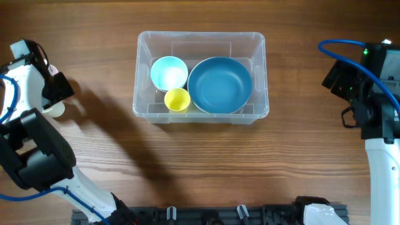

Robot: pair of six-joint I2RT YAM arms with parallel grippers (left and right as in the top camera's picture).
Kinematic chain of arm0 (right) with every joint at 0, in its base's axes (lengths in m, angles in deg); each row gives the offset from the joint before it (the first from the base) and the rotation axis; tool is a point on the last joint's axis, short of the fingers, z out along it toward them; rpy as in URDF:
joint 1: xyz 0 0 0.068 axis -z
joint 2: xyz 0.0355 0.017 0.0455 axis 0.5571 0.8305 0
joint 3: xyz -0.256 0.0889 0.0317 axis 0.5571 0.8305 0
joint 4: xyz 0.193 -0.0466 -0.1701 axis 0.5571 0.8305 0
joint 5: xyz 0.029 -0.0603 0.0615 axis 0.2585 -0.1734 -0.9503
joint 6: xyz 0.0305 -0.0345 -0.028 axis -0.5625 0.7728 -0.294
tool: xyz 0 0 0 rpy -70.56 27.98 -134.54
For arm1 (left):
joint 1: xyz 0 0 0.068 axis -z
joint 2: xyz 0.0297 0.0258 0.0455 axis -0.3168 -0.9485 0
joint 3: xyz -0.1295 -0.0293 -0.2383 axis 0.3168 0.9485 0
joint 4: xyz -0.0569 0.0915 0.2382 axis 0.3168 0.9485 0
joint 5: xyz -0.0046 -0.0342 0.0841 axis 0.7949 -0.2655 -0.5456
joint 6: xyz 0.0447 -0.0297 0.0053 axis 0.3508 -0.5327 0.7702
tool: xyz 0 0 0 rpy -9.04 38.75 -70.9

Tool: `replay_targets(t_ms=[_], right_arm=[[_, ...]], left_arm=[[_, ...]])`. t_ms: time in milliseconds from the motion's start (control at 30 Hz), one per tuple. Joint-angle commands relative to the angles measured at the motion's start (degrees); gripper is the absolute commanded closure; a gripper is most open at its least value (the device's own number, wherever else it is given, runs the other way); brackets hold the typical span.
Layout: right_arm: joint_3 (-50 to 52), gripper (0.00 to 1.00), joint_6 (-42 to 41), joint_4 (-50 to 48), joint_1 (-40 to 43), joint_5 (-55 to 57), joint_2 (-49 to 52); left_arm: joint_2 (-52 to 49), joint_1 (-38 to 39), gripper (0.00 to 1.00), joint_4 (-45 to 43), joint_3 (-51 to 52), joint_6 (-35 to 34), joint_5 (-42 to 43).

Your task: Pack container

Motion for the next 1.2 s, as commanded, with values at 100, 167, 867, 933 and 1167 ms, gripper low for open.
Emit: replay_targets(t_ms=[100, 167, 867, 933, 1167], right_arm=[[-0.6, 0.01, -0.8, -0.2, 0.1, 1.0, 0.4], [-0.6, 0.00, -0.7, -0.2, 0.1, 1.0, 0.4], [-0.6, 0.00, -0.8, -0.2, 0.1, 1.0, 0.4], [-0.6, 0.00, -0.8, -0.2, 0.1, 1.0, 0.4], [-0.6, 0.00, -0.8, -0.2, 0.1, 1.0, 0.4]], left_arm=[[-0.5, -0.2, 0.76, 0.0, -0.5, 1.3, 1.1], [-0.5, -0.2, 0.77, 0.3, -0.5, 1.3, 1.1], [1.5, 0.2, 0.96, 2.0, -0.5, -2.5, 1.9], [2.9, 0.7, 0.96, 1.9, -0.6, -2.6, 4.2], [10.6, 5.8, 0.96, 2.3, -3.1, -5.0, 6.6]])
